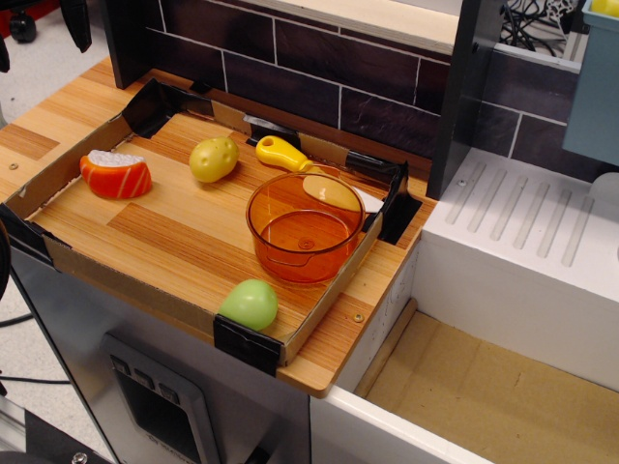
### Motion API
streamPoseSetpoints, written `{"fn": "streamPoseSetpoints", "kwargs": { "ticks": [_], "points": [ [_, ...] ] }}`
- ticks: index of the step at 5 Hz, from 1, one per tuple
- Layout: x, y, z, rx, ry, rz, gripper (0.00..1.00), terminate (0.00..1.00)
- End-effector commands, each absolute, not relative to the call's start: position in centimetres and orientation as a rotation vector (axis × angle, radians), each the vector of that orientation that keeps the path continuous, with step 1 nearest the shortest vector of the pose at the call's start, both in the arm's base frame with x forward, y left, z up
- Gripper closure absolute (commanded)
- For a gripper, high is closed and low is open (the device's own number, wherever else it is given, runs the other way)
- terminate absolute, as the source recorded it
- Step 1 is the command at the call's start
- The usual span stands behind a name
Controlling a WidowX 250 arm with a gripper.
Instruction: Put potato in pot
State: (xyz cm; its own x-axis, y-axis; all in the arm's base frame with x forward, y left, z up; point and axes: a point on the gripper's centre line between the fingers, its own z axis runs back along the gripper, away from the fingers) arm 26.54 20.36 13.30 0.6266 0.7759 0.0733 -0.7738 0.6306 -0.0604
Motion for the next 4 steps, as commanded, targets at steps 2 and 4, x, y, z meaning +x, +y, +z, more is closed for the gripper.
{"fn": "streamPoseSetpoints", "kwargs": {
  "ticks": [2, 4],
  "points": [
    [28.8, 18.5, 12.6, 0.002, -0.051, 0.748, 0.0, 0.0],
    [31.0, 15.5, 11.1, -0.027, 0.063, 0.447, 0.0, 0.0]
  ]
}}
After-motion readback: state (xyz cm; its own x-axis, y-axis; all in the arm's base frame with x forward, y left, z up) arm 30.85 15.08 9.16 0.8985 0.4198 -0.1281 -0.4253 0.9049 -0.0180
